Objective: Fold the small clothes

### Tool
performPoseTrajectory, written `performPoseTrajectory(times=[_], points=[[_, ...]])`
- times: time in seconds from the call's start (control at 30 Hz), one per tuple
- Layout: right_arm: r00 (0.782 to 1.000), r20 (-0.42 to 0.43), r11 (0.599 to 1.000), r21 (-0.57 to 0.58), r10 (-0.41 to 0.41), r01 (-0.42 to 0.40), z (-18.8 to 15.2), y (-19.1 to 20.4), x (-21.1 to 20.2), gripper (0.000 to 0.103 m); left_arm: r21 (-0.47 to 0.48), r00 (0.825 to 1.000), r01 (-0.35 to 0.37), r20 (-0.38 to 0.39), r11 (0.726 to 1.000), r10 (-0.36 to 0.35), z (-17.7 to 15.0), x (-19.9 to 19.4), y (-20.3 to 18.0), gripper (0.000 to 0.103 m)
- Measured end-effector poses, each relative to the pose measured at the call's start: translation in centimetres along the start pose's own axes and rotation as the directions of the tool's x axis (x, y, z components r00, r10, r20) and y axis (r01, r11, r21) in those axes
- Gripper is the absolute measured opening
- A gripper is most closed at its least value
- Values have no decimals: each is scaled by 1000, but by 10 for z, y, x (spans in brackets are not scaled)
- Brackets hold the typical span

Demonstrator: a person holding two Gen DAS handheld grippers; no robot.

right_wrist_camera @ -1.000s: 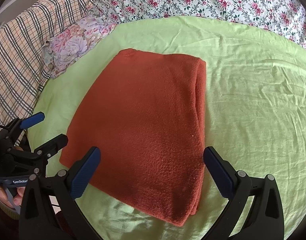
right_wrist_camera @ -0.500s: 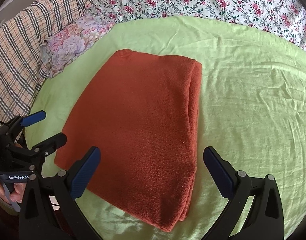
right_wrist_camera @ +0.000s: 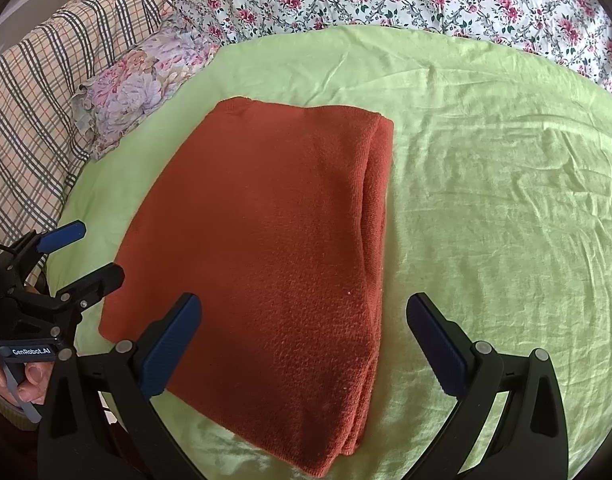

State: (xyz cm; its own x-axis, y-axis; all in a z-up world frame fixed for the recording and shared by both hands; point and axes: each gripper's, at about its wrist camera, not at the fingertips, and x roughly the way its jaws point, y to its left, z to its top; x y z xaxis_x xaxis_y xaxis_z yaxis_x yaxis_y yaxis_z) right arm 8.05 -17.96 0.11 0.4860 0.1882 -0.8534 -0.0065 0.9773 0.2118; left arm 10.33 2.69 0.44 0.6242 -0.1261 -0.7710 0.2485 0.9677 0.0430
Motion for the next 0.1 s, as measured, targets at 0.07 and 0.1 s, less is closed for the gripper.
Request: performPoseTrajectory(times=[0.07, 0.1], points=[[1000, 1, 1000, 3, 5, -5, 0, -1, 1, 102, -8, 1000, 1, -1, 1000, -1, -1, 1, 1, 101], [1000, 1, 1000, 5, 9, -9, 1, -1, 2, 102, -11, 1000, 0, -1, 1000, 0, -1, 1, 2, 101]])
